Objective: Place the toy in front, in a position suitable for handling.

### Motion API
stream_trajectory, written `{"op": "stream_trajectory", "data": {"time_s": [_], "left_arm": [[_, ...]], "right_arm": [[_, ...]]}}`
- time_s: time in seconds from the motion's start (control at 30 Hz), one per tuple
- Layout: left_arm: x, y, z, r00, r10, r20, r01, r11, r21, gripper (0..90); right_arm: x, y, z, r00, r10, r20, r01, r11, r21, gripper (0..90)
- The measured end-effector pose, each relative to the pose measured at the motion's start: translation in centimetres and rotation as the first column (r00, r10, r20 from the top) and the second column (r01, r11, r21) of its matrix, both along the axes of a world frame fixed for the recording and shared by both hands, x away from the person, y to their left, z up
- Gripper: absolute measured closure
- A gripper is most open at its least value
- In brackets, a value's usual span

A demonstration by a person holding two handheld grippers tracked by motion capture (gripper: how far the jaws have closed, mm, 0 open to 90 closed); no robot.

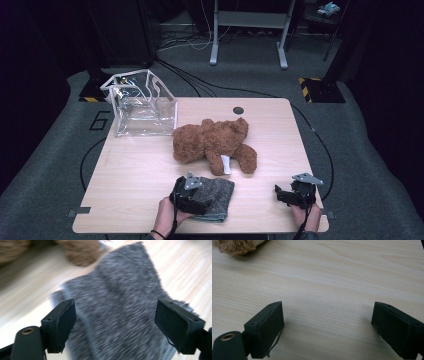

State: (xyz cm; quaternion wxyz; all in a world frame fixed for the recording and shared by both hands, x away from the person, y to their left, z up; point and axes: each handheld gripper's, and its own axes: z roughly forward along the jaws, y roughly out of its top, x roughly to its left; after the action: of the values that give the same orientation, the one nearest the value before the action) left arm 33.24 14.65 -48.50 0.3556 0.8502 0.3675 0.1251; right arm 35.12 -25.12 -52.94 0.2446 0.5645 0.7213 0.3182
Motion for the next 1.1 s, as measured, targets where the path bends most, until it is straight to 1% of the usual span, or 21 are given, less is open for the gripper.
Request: {"op": "stream_trajectory", "data": {"time_s": [0.03, 0.1, 0.13, 0.2, 0.23, 0.3, 0.33, 0.47, 0.5, 0.6, 0.63, 0.7, 0.73, 0.8, 0.83, 0.87, 0.9, 0.97, 1.03, 1.07, 1.1], "left_arm": [[0.1, 0.7, 0.1, 0.9999, 0.014, -0.005, -0.014, 0.9999, -0.009, 15.6], [0.3, 2.2, 0.1, 0.9987, 0.050, 0.001, -0.050, 0.9987, -0.006, 15.2], [0.3, 2.9, 0.0, 0.9969, 0.078, -0.001, -0.078, 0.9968, -0.015, 15.1], [0.5, 4.2, -0.1, 0.9939, 0.110, -0.001, -0.110, 0.9939, -0.009, 14.6], [0.5, 5.2, -0.2, 0.9916, 0.130, -0.004, -0.130, 0.9915, 0.007, 14.3], [0.6, 6.6, -0.6, 0.9854, 0.170, -0.008, -0.170, 0.9855, 0.000, 13.3], [0.7, 7.3, -0.8, 0.9815, 0.191, -0.011, -0.191, 0.9815, 0.012, 12.2], [0.9, 9.8, -1.8, 0.9623, 0.271, -0.026, -0.270, 0.9626, 0.018, 7.1], [1.0, 10.4, -2.0, 0.9582, 0.284, -0.036, -0.283, 0.9589, 0.013, 5.5], [1.2, 11.8, -2.8, 0.9401, 0.339, -0.034, -0.338, 0.9407, 0.022, 1.8], [1.3, 12.1, -3.1, 0.9347, 0.354, -0.027, -0.354, 0.9349, 0.029, 1.3], [1.5, 12.7, -3.6, 0.9276, 0.370, -0.049, -0.369, 0.9288, 0.035, 0.0], [1.5, 12.8, -3.8, 0.9218, 0.386, -0.038, -0.385, 0.9224, 0.035, 0.0], [1.5, 13.0, -3.9, 0.9207, 0.389, -0.026, -0.388, 0.9207, 0.039, 0.0], [1.6, 13.0, -4.0, 0.9168, 0.399, -0.021, -0.398, 0.9170, 0.024, 0.0], [1.6, 13.1, -4.0, 0.9221, 0.386, -0.021, -0.385, 0.9218, 0.044, 0.0], [1.6, 12.9, -4.1, 0.9134, 0.407, -0.010, -0.407, 0.9133, 0.022, 0.0], [1.5, 13.0, -4.4, 0.9098, 0.415, 0.015, -0.415, 0.9095, 0.025, 0.0], [1.4, 12.9, -4.6, 0.9026, 0.428, 0.043, -0.429, 0.9029, 0.019, 0.0], [1.3, 13.0, -4.7, 0.9061, 0.421, 0.045, -0.422, 0.9065, 0.018, 0.0], [1.3, 13.0, -4.7, 0.9069, 0.419, 0.048, -0.420, 0.9075, 0.015, 0.0]], "right_arm": [[0.0, 0.0, 0.0, 1.0000, 0.003, 0.003, -0.003, 1.000, -0.006, 10.1], [0.0, 0.1, 0.0, 1.0000, 0.002, 0.004, -0.002, 1.000, -0.005, 9.7], [0.1, 0.1, 0.0, 1.0000, 0.005, 0.003, -0.005, 1.000, -0.007, 9.6], [0.1, 0.1, 0.0, 1.0000, 0.004, 0.003, -0.004, 1.000, -0.007, 9.2], [0.1, 0.1, 0.0, 1.0000, 0.004, 0.003, -0.004, 1.000, -0.007, 8.6], [0.1, 0.1, 0.0, 1.0000, -0.003, 0.000, 0.003, 1.000, -0.009, 7.7], [0.1, 0.1, 0.0, 1.0000, -0.003, 0.001, 0.003, 1.000, -0.011, 7.4], [0.1, 0.2, 0.0, 0.9997, -0.021, -0.012, 0.021, 1.000, -0.005, 5.0], [0.2, 0.2, 0.0, 0.9999, -0.013, -0.009, 0.013, 1.000, -0.009, 4.4], [0.3, 0.2, 0.0, 0.9998, -0.010, -0.019, 0.010, 1.000, -0.011, 2.6], [0.3, 0.2, 0.0, 0.9998, -0.009, -0.020, 0.009, 1.000, -0.012, 2.0], [0.3, 0.3, 0.0, 0.9996, -0.007, -0.027, 0.007, 1.000, -0.012, 1.5], [0.4, 0.3, 0.0, 0.9995, -0.011, -0.029, 0.010, 1.000, -0.011, 1.2], [0.5, 0.3, 0.0, 0.9992, -0.013, -0.037, 0.012, 1.000, -0.007, 0.0], [0.5, 0.3, 0.0, 0.9991, -0.011, -0.041, 0.010, 1.000, -0.012, 0.0], [0.4, 0.3, 0.0, 0.9991, -0.010, -0.041, 0.009, 1.000, -0.013, 0.0], [0.5, 0.3, 0.0, 0.9991, -0.009, -0.042, 0.009, 1.000, -0.012, 0.0], [0.4, 0.3, 0.0, 0.9990, -0.013, -0.043, 0.012, 1.000, -0.007, 0.0], [0.5, 0.3, 0.1, 0.9989, -0.005, -0.046, 0.005, 1.000, -0.014, 0.0], [0.5, 0.3, 0.1, 0.9988, -0.007, -0.049, 0.006, 1.000, -0.013, 0.0], [0.5, 0.3, 0.1, 0.9985, -0.007, -0.054, 0.007, 1.000, -0.009, 0.0]]}}
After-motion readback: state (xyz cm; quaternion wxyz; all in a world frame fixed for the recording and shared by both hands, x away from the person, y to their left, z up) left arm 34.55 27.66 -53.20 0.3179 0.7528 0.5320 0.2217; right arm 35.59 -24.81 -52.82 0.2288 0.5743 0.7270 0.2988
